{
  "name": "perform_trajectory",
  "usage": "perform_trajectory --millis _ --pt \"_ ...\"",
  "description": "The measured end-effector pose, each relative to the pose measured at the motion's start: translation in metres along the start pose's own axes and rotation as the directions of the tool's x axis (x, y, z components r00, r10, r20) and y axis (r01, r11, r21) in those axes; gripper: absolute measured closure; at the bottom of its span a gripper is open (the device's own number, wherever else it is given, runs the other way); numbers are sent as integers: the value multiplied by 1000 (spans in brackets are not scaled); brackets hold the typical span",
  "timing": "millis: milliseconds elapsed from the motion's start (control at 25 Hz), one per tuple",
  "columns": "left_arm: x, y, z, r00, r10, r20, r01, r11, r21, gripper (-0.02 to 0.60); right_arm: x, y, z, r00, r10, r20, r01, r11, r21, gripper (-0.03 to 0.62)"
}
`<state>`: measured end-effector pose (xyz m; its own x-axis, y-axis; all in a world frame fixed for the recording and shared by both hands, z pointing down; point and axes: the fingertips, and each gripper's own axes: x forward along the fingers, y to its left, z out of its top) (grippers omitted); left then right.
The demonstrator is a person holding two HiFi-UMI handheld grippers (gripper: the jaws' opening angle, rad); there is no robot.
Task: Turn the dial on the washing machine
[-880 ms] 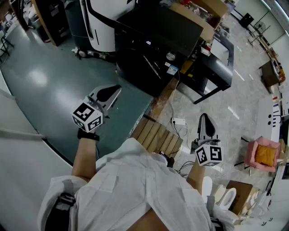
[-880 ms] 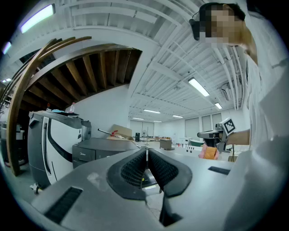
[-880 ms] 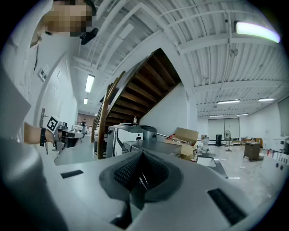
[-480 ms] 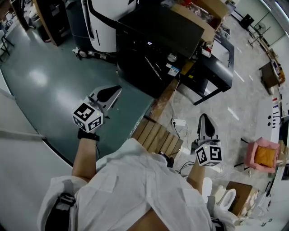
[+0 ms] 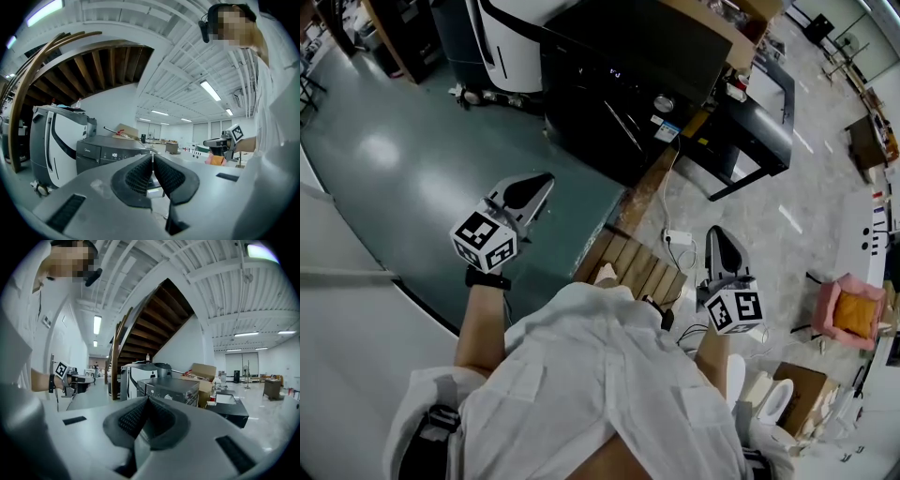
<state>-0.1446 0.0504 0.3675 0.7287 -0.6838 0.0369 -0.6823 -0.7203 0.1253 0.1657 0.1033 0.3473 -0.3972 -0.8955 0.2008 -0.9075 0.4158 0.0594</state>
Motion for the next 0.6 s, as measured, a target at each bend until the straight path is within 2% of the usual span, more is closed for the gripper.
perform_trajectory --millis 160,240,600 --pt "12 7 -9 1000 0 -26 0 1000 -1 565 27 -8 -9 999 34 -20 -34 999 6 591" --pt "18 18 -9 999 17 -33 -17 1000 1 565 48 -11 -11 998 61 -23 -61 998 9 567" --pt "77 69 -13 993 65 -101 -67 998 -9 565 168 -40 -12 982 180 -63 -181 983 -20 524"
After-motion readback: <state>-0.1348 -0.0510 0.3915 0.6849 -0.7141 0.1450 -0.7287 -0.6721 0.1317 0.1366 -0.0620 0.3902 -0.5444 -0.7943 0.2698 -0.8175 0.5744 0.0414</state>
